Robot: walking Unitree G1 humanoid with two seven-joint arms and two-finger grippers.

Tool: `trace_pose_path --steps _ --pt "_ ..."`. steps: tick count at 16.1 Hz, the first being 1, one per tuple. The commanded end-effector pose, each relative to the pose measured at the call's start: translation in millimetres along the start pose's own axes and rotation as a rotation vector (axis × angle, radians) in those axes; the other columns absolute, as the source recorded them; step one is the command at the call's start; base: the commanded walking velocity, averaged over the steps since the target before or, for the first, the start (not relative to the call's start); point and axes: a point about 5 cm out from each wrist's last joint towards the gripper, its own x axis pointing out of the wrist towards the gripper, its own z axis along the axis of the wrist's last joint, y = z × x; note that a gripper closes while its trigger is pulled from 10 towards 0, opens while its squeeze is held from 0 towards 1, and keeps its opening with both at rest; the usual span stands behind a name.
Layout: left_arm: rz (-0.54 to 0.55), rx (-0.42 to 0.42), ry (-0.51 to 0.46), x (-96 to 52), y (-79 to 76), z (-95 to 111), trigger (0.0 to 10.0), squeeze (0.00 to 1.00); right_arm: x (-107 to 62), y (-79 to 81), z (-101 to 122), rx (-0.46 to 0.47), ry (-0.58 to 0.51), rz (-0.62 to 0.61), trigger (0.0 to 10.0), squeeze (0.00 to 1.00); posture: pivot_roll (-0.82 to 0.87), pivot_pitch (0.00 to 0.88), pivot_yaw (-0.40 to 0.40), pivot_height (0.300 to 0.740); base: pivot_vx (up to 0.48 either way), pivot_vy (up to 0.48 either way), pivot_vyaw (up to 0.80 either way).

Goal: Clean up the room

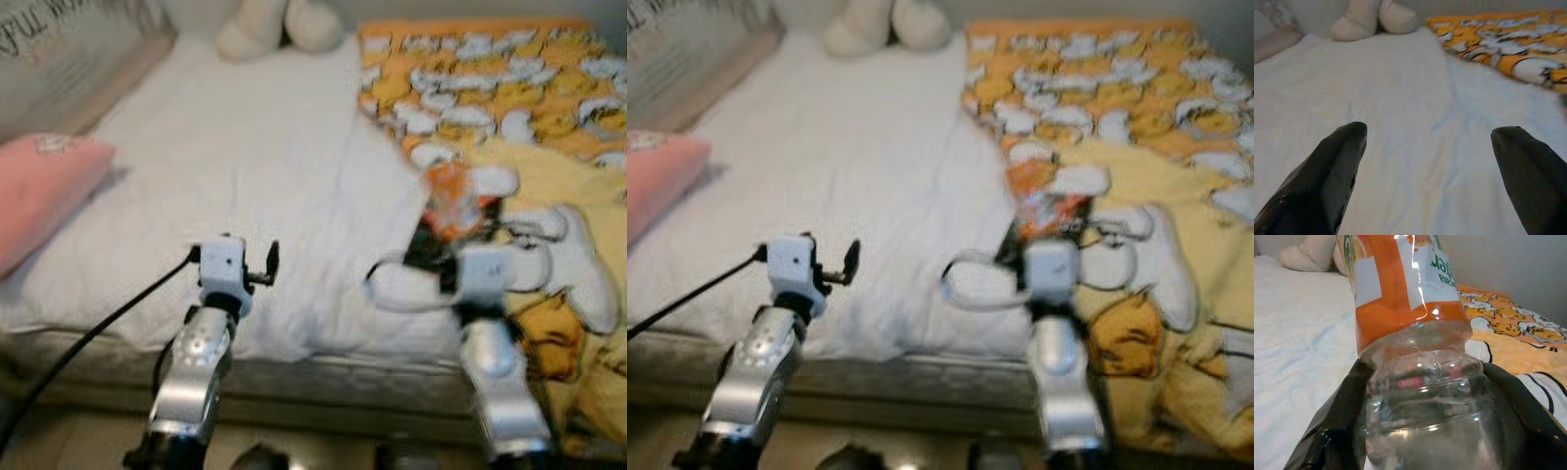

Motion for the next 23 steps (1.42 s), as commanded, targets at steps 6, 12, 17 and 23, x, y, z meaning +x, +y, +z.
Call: trace_pose_path --steps 6,12,17,23 --pt "0.028 0.024 -0.028 10.8 -0.4 4 10.0 0.00 11.5 3.3 2 0.004 -0.007 0.010 0.0 0.00 -0.17 0.063 0.101 0.731 0.000 -0.474 0.00" --pt "0.018 0.031 -0.030 11.9 -2.8 2 10.0 0.00 17.7 7.0 3 0.028 -0.009 0.038 0.0 0.00 -0.16 0.060 0.089 0.731 0.000 -0.462 0.00" --pt "0.016 0.032 -0.050 11.3 -3.6 5 10.0 0.00 19.3 9.3 3 0.031 -0.014 0.046 0.0 0.00 -0.15 0.056 0.090 0.731 0.000 -0.461 0.00" --pt "-0.025 0.055 -0.087 15.9 -9.4 12 10.0 0.00 20.6 8.7 2 0.046 -0.010 0.033 0.0 0.00 -0.17 0.055 0.094 0.731 0.000 -0.456 0.00"
